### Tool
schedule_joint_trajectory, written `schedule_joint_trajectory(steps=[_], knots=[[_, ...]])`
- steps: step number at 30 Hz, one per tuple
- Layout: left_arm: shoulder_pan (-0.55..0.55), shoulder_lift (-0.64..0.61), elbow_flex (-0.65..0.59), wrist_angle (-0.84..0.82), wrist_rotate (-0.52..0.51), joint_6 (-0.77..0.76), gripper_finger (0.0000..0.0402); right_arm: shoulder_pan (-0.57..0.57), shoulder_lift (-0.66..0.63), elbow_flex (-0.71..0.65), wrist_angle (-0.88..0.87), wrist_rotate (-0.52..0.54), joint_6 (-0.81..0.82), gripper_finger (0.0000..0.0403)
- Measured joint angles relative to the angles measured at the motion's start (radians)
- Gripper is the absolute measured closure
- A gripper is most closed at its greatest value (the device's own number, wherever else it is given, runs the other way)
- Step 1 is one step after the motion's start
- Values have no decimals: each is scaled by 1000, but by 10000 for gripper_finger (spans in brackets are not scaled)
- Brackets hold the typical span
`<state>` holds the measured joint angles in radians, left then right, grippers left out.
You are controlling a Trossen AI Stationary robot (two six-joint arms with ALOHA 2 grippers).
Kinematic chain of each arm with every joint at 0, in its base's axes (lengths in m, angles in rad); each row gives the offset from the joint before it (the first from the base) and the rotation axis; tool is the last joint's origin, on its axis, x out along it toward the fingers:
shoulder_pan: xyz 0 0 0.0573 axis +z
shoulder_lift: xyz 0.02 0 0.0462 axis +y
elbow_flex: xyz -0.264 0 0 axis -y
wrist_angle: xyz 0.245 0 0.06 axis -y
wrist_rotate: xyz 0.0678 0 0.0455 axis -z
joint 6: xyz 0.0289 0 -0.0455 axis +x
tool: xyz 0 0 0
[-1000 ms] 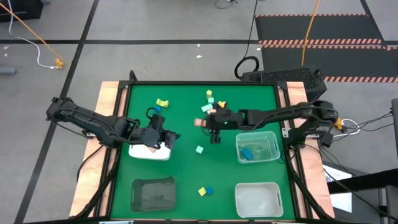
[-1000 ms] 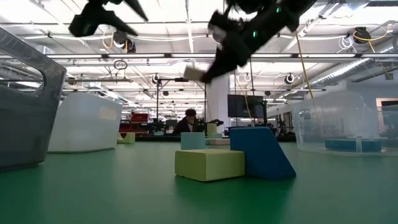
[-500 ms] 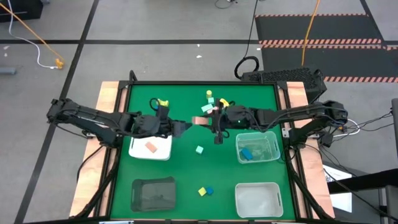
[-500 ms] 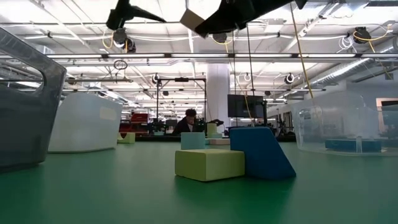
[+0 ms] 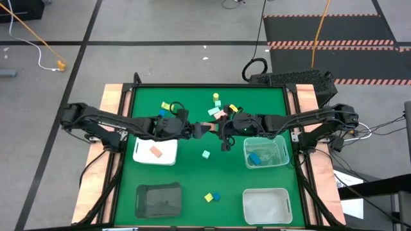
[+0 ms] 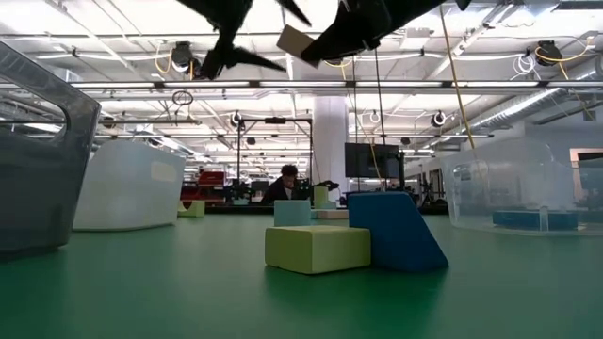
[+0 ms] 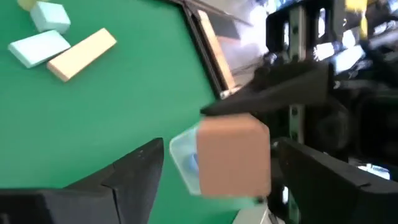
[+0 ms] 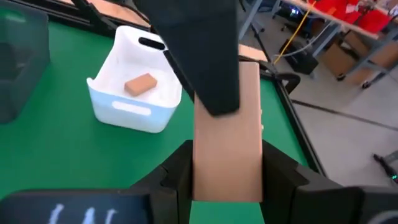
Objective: Sort & place blocks by color
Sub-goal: Put the bottom light brown block into the white bin
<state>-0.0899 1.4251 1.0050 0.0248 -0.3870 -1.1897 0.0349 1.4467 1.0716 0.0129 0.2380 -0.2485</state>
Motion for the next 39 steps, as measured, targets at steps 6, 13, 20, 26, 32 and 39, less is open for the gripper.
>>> schedule_joint_trajectory(steps=[6, 13, 20, 26, 32, 39], knots=[[8, 50, 4, 36, 2, -44, 162, 0, 1, 0, -55, 2, 1, 292], [12, 48, 2, 38, -2, -20, 269, 0, 1, 0, -63, 8, 0, 292], [11, 48, 2, 41, 4, -19, 268, 2, 1, 1, -81, 0, 0, 265], [10, 48, 2, 37, -1, 3, 268, 12, 0, 1, -194, -8, 69, 161], [32, 48, 2, 9, -34, 41, 268, 27, 0, 1, -364, -8, 237, 115], [78, 27, 2, -210, -20, 86, 268, 47, 0, 1, -527, -38, 476, 121]])
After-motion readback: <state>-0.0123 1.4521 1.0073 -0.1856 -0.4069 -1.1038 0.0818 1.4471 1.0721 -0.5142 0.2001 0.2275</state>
